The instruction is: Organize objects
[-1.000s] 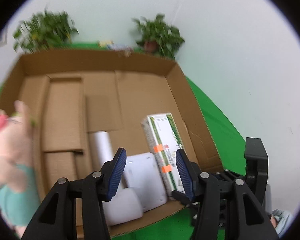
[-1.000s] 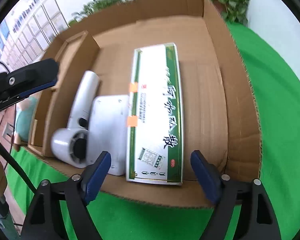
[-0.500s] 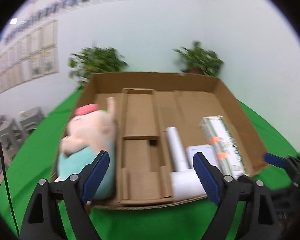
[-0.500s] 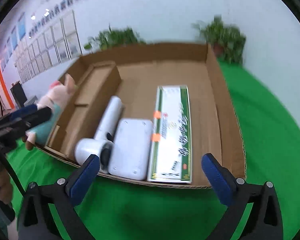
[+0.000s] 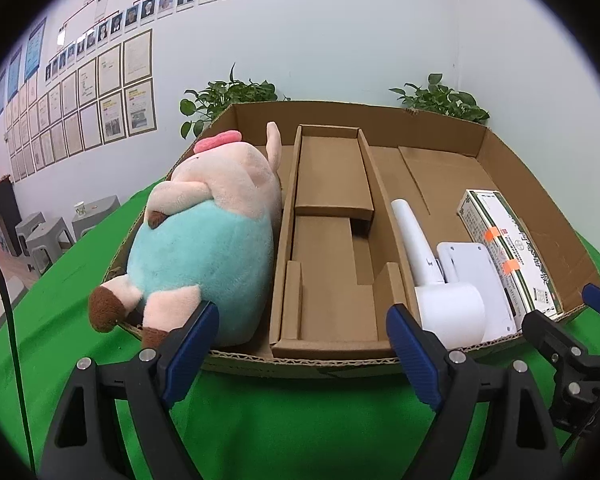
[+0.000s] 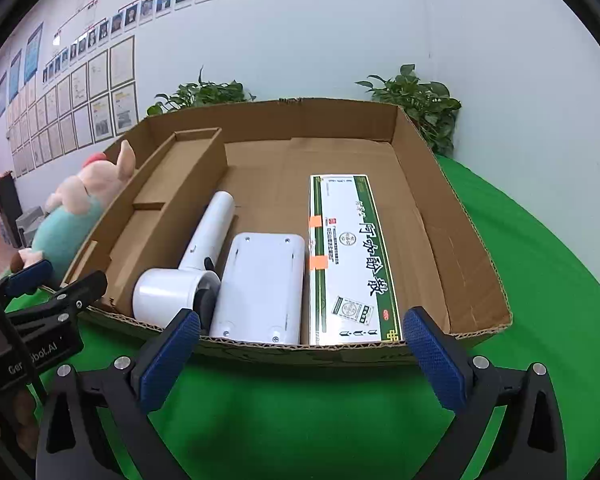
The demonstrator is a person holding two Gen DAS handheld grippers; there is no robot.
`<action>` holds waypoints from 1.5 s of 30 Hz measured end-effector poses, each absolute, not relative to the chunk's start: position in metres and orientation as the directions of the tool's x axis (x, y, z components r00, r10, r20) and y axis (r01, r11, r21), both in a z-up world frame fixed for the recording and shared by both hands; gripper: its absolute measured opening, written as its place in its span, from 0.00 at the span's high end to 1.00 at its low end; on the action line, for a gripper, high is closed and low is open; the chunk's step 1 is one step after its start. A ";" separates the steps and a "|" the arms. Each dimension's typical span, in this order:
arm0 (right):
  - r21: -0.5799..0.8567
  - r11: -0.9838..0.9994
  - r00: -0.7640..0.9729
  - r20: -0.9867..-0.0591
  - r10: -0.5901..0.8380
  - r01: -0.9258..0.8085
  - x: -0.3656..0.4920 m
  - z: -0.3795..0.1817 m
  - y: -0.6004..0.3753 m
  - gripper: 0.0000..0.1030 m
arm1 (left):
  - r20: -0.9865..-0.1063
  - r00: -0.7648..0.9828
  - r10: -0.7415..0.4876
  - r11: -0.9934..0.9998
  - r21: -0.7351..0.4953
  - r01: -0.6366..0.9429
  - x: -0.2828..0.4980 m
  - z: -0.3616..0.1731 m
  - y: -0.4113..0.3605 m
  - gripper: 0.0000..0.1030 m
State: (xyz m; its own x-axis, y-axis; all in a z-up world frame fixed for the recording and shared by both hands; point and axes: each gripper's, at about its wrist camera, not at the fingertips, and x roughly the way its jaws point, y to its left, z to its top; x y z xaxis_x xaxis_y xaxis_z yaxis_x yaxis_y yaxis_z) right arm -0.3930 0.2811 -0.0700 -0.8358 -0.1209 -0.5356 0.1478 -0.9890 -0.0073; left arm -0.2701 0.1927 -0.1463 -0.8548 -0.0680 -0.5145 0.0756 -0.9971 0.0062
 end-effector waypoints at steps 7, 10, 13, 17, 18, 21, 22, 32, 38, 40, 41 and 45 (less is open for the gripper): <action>-0.043 -0.990 -0.838 -0.538 -0.092 0.136 -0.377 -0.071 0.276 0.00 | -0.527 -0.847 -0.061 -0.998 0.004 0.070 -0.262 -0.144 0.190 0.13; -0.043 -0.990 -0.837 -0.538 -0.093 0.137 -0.370 -0.069 0.275 0.00 | -0.529 -0.846 -0.063 -0.998 0.006 0.070 -0.258 -0.143 0.190 0.13; -0.041 -0.990 -0.837 -0.539 -0.094 0.138 -0.369 -0.070 0.275 0.00 | -0.529 -0.847 -0.064 -0.997 0.007 0.071 -0.258 -0.143 0.190 0.13; -0.042 -0.990 -0.837 -0.539 -0.094 0.137 -0.367 -0.069 0.275 0.00 | -0.529 -0.846 -0.065 -0.997 0.008 0.072 -0.253 -0.142 0.189 0.13; -0.041 -0.990 -0.837 -0.539 -0.094 0.138 -0.367 -0.070 0.275 0.00 | -0.529 -0.846 -0.065 -0.997 0.008 0.072 -0.252 -0.142 0.189 0.13; -0.040 -0.990 -0.837 -0.539 -0.095 0.139 -0.364 -0.070 0.275 0.00 | -0.529 -0.846 -0.065 -0.997 0.007 0.072 -0.252 -0.142 0.189 0.13; -0.039 -0.989 -0.837 -0.539 -0.097 0.140 -0.361 -0.068 0.274 0.00 | -0.529 -0.846 -0.065 -0.997 0.008 0.072 -0.252 -0.142 0.190 0.13; -0.036 -0.989 -0.837 -0.539 -0.098 0.140 -0.350 -0.066 0.272 0.00 | -0.530 -0.846 -0.063 -0.997 0.005 0.071 -0.248 -0.141 0.189 0.13; -0.036 -0.990 -0.837 -0.539 -0.098 0.140 -0.349 -0.067 0.271 0.00 | -0.530 -0.846 -0.062 -0.997 0.004 0.071 -0.248 -0.141 0.189 0.13; -0.037 -0.990 -0.837 -0.539 -0.098 0.140 -0.349 -0.067 0.271 0.00 | -0.530 -0.846 -0.062 -0.997 0.004 0.071 -0.248 -0.141 0.189 0.13; -0.036 -0.990 -0.837 -0.539 -0.098 0.140 -0.348 -0.066 0.271 0.00 | -0.530 -0.846 -0.063 -0.997 0.004 0.071 -0.248 -0.141 0.189 0.13; -0.023 -0.989 -0.836 -0.538 -0.109 0.144 -0.345 -0.066 0.272 0.00 | -0.532 -0.845 -0.063 -0.997 0.006 0.071 -0.245 -0.139 0.189 0.12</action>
